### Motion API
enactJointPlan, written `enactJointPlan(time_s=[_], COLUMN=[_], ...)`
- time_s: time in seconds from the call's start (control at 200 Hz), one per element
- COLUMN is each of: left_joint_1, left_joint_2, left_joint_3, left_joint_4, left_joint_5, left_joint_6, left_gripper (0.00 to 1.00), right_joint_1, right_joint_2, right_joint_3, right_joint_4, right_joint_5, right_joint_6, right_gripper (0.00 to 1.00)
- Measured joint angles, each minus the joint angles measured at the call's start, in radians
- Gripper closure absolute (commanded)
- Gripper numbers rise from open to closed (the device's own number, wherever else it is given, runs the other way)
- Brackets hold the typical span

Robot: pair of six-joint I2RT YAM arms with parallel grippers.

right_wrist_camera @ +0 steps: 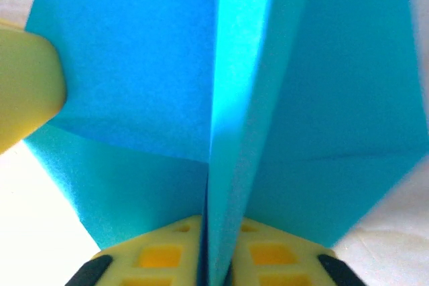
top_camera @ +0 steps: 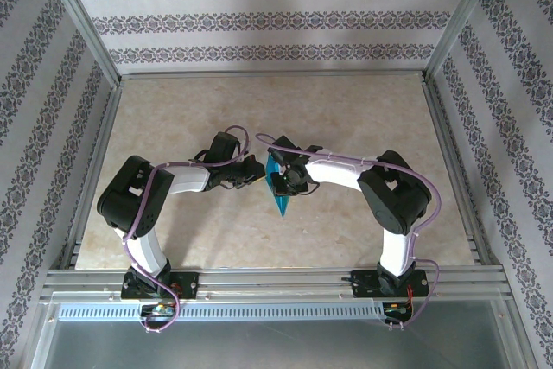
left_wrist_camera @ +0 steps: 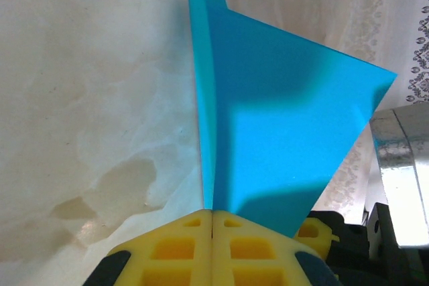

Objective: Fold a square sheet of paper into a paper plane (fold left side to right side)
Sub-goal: Pick up the paper plane at the center of the table, then place the paper plane at the top-center of the table.

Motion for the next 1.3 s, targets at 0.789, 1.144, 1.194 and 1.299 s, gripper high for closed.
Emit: enactJointPlan(time_s=[0.789,1.144,1.194,1.299], left_joint_1=[0.048,0.069,0.069,0.069], left_joint_2=[-0.722,-0.845,-0.861,-0.896], left_joint_3=[-0.126,-0.259,-0.259,-0.259], left_joint_4=[-0.397,-0.512,-0.522,-0.554], left_joint_5=[-0.323,-0.348,-0.348,-0.348], left_joint_6=[0.211,0.213,0.217,0.238], left_gripper=[0.2,0.19,0.17,0.11], right_joint_1=[-0.138,-0.173,-0.172,-0.172], right_joint_2=[0.092,0.382,0.415,0.48], right_joint_3=[0.445,0.825,0.868,0.946], right_joint_4=[-0.2,-0.343,-0.357,-0.388], right_joint_5=[0.165,0.202,0.203,0.204], right_joint_6=[-0.018,-0.052,-0.056,-0.066], right_gripper=[1.0,1.0,1.0,1.0])
